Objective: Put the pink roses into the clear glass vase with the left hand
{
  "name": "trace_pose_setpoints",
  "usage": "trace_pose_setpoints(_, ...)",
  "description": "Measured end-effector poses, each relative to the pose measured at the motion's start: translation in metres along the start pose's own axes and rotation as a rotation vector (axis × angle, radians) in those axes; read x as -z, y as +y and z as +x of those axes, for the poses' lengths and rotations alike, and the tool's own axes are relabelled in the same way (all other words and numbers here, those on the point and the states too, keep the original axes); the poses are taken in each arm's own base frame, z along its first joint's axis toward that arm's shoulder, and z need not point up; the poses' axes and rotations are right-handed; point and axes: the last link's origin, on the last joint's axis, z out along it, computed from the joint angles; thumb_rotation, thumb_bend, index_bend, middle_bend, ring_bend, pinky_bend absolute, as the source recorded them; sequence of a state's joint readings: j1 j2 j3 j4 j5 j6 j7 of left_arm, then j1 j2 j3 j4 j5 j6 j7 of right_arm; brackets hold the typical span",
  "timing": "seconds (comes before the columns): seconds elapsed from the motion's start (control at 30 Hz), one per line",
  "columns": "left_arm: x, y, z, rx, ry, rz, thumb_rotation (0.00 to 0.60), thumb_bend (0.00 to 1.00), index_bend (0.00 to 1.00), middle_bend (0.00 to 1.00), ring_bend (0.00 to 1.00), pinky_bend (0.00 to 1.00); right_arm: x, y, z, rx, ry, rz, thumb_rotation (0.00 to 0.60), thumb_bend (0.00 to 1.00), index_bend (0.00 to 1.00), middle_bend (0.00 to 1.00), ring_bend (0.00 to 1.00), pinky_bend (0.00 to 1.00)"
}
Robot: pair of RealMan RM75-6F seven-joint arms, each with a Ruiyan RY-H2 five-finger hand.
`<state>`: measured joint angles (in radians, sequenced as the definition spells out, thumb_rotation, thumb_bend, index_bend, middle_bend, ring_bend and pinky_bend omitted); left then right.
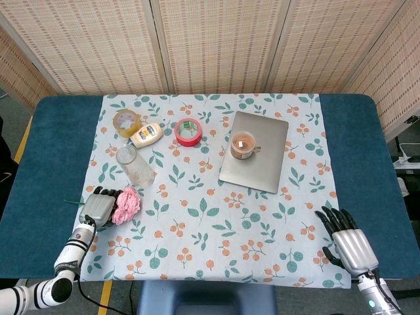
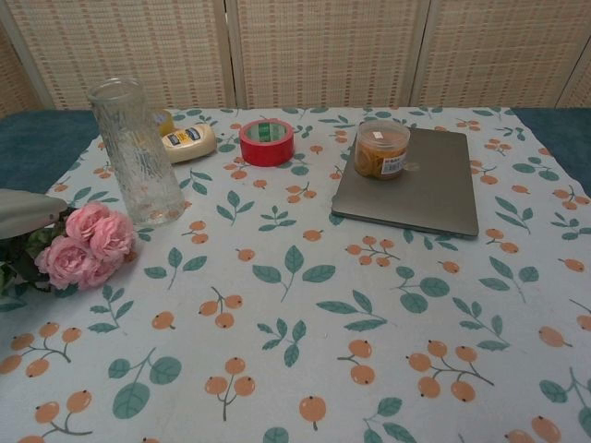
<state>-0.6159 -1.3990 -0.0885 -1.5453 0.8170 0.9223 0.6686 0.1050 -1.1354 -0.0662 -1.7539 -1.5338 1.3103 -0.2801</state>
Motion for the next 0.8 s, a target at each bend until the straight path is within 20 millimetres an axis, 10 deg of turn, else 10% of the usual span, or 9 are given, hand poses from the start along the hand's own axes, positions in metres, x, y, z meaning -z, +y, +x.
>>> trace_pose_setpoints(0.4, -0.003, 0.001, 0.000, 0.187, 0.187, -0.046, 0.600, 0.59, 0.80, 0.84, 0.60, 0.20, 0.001, 0.000, 0.001, -0.003, 0.001, 0.000, 0.600, 0.29, 0.00, 0.00, 0.00, 0.00)
trace_pose_setpoints(0.8, 0.041, -0.021, 0.037, 0.715, 0.490, -0.187, 0.600, 0.62, 0.84, 0.88, 0.62, 0.23, 0.002, -0.001, 0.001, -0.003, 0.001, 0.002, 0.600, 0.29, 0.00, 0.00, 0.00, 0.00)
